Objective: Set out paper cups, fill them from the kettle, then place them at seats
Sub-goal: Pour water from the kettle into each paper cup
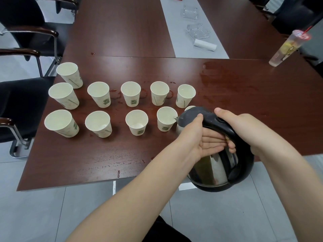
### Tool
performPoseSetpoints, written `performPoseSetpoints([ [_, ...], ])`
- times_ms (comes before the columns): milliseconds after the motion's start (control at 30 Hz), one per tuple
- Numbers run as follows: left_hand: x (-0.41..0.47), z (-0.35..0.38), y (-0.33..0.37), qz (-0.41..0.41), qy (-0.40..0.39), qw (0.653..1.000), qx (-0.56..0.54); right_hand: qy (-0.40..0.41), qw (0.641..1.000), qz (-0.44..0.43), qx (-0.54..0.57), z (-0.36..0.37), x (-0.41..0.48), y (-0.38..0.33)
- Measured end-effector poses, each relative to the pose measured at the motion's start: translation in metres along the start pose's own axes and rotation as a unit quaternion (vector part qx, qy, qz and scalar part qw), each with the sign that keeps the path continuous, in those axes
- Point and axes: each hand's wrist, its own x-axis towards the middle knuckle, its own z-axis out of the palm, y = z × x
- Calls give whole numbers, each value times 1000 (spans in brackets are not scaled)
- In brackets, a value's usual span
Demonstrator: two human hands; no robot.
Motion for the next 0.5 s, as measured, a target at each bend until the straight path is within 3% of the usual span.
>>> performPoseSetpoints([
  [500,-13,24,-18,52,33,993,100,47,992,-33,116,-6,-19,43],
])
